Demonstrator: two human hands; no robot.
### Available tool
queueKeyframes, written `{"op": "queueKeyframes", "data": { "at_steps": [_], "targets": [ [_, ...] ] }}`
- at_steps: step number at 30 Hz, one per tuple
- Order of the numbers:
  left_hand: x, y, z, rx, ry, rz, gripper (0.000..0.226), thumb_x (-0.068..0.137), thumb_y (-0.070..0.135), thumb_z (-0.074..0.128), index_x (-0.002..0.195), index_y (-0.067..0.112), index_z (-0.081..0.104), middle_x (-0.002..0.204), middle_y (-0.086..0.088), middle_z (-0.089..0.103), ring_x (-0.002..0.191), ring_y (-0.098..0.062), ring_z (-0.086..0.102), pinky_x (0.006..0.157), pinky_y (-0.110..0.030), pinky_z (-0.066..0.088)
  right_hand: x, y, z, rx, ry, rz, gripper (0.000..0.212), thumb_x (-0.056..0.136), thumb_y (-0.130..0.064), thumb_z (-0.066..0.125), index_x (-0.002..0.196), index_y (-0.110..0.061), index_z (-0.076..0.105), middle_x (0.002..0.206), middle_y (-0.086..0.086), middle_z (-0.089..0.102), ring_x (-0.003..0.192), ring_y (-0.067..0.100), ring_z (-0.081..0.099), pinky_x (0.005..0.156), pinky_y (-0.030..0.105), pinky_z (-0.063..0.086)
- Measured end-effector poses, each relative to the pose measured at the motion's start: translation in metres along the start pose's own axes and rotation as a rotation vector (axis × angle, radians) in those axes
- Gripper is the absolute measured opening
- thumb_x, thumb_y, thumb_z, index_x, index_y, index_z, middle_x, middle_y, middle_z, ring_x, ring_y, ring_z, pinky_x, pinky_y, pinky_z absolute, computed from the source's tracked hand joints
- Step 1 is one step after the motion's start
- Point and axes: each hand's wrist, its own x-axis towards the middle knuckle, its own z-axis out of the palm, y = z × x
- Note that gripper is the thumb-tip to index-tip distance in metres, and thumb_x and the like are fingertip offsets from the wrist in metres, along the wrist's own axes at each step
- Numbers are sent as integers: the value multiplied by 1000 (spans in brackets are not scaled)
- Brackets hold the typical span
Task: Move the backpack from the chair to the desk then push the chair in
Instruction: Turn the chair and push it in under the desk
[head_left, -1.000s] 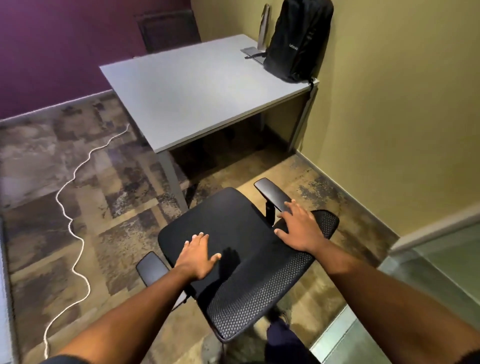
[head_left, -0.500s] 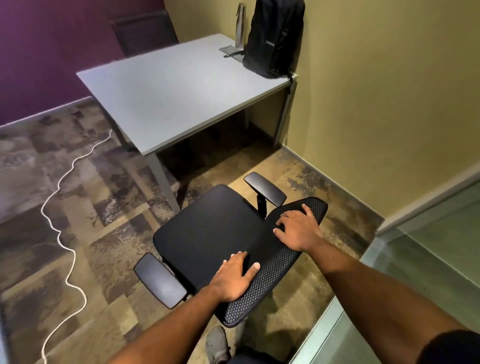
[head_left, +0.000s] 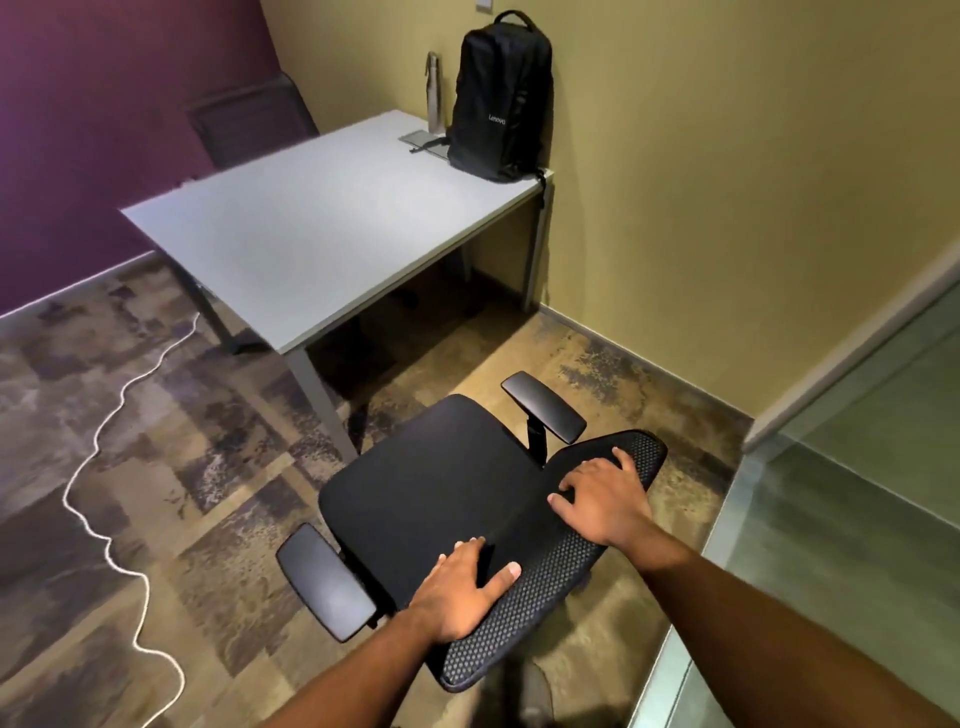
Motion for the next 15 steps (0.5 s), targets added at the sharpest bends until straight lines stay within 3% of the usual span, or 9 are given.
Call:
{"op": "queueKeyframes", "data": {
  "at_steps": [5,10,15],
  "targets": [
    [-28,-49,-26,-12,-2,-15,114,75,94,33,158,17,25,163,-5,32,151,-22,27,126,-43,13,-29,-48,7,35,22,106,66,87,-75,28,113,-36,75,121,-10,72,121,14,60,121,53,16],
    [-46,-91,-72,172,-51,50,102,82,88,34,156,19,29,161,-8,35,149,-25,32,125,-42,14,-60,-109,10,78,18,192,68,88,-76,25,110,-38,76,112,-7,75,115,18,63,119,56,16],
    [-58,-126,-109,336,-49,50,99,83,89,22,158,23,24,162,-5,34,150,-33,27,123,-44,17,-86,-172,12,197,37,120,72,85,-82,22,111,-39,74,110,-11,75,113,16,64,116,52,22]
  ]
}}
